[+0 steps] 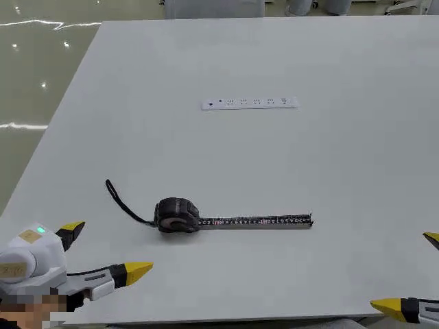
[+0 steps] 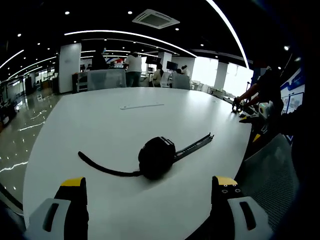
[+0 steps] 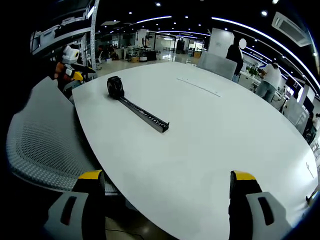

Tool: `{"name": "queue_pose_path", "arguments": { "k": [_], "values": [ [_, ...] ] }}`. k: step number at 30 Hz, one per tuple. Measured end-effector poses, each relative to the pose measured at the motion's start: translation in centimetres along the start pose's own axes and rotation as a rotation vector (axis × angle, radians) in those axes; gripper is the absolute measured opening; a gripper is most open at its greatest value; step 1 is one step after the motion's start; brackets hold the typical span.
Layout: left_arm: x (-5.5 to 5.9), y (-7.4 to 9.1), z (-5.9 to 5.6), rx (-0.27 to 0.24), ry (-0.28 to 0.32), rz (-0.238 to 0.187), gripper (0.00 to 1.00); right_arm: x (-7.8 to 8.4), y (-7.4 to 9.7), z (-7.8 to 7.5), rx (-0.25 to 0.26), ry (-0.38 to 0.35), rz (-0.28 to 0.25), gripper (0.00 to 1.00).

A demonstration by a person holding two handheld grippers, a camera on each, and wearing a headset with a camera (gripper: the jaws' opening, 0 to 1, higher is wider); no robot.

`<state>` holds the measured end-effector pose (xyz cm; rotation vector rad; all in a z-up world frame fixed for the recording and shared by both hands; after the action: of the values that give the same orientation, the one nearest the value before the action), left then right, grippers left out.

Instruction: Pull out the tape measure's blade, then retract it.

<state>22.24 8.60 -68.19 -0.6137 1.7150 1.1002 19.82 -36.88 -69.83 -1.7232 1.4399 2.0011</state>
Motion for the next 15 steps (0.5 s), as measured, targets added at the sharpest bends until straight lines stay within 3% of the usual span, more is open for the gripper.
{"name": "queue_pose_path", "arguments": {
  "k": [7,15],
  "values": [
    [-0.8,-1.3,-0.3,-0.049,0.011,0.004,0.99,-1.2,-0.7,-0.5,-0.014,0.03,-0.005,1.0],
    [-1.5,-3.4,-1.6,-0.071,0.022,0.0,0.99,-2.6,-2.2,-0.9,-0.054,0.089,0.005,1.0]
  ]
}}
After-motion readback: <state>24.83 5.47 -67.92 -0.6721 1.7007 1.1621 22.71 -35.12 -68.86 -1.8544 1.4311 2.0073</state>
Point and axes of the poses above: the centre of the closed fingertips' face, and the gripper's own axes: y roughly backward along the fingers, z roughly to its left, x roughly out of its underside, the point moved 1 cm from there along y, roughly backward along the fingers, and after that the axes turned 8 degrees about -z, right-handed, at the moved point
